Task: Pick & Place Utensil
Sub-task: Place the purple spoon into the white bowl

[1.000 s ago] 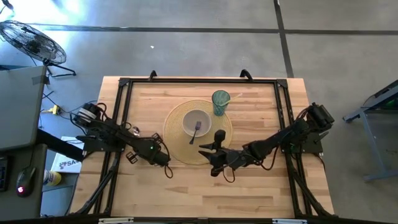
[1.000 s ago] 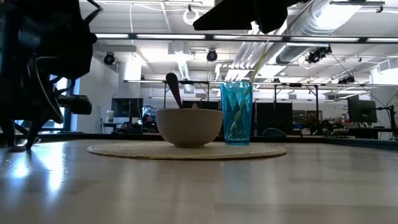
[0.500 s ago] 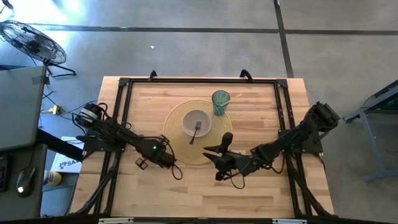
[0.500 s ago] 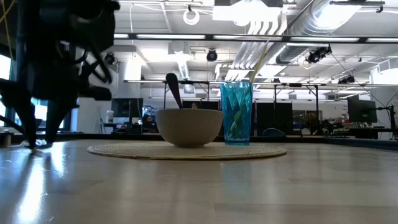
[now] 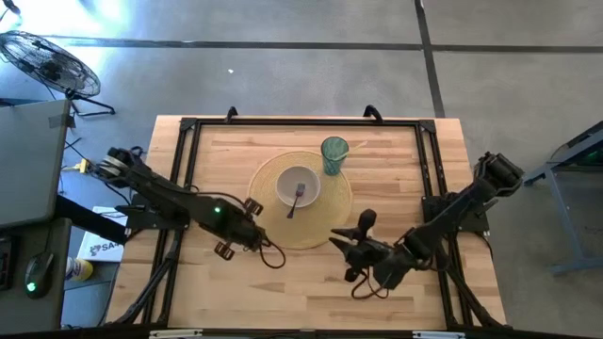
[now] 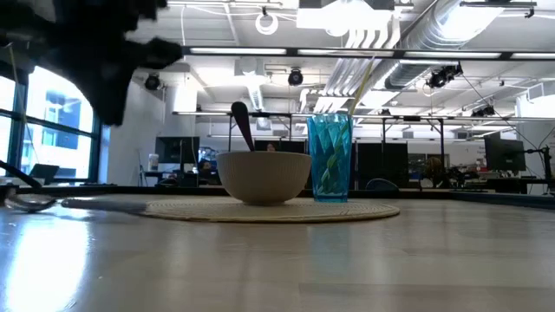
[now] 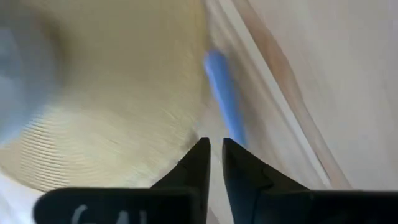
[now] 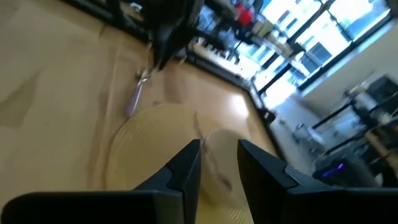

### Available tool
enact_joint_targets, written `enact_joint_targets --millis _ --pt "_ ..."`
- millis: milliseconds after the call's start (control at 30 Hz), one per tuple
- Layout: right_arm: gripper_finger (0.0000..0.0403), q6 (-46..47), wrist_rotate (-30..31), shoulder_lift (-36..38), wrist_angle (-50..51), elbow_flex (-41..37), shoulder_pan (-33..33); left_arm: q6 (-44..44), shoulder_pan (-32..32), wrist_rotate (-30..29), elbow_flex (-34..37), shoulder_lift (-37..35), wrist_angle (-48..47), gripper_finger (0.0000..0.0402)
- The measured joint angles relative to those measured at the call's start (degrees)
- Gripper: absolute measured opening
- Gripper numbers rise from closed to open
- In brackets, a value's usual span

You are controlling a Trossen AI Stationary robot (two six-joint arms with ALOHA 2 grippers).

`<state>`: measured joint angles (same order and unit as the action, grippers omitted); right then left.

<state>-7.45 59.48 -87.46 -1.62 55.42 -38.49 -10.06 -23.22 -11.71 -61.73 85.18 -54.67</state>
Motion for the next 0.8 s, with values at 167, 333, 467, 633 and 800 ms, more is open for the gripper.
enact_joint_targets --millis 167,333,467,633,800 --pt "0.0099 11.6 -1.6 -0.1 7.9 0.0 -1.1 0.3 1.6 -1.7 -0.3 -4.4 2.9 0.0005" --pt "0.0099 13.1 -3.6 -0.1 8.1 0.0 -0.5 6.6 2.7 -0.6 0.0 -4.7 2.2 0.0014" --pt "0.0099 13.3 -4.1 -0.1 7.9 0.0 -0.3 12.0 2.6 2.5 2.3 -3.8 1.6 0.0050" --pt "0.0099 14.5 -4.7 -0.1 8.0 0.0 -0.1 13.6 2.6 7.5 10.3 -3.9 5.9 0.0103" --pt "0.0099 14.6 -4.4 -0.1 8.2 0.0 -0.1 13.6 2.6 7.7 14.5 -3.9 16.9 0.0143"
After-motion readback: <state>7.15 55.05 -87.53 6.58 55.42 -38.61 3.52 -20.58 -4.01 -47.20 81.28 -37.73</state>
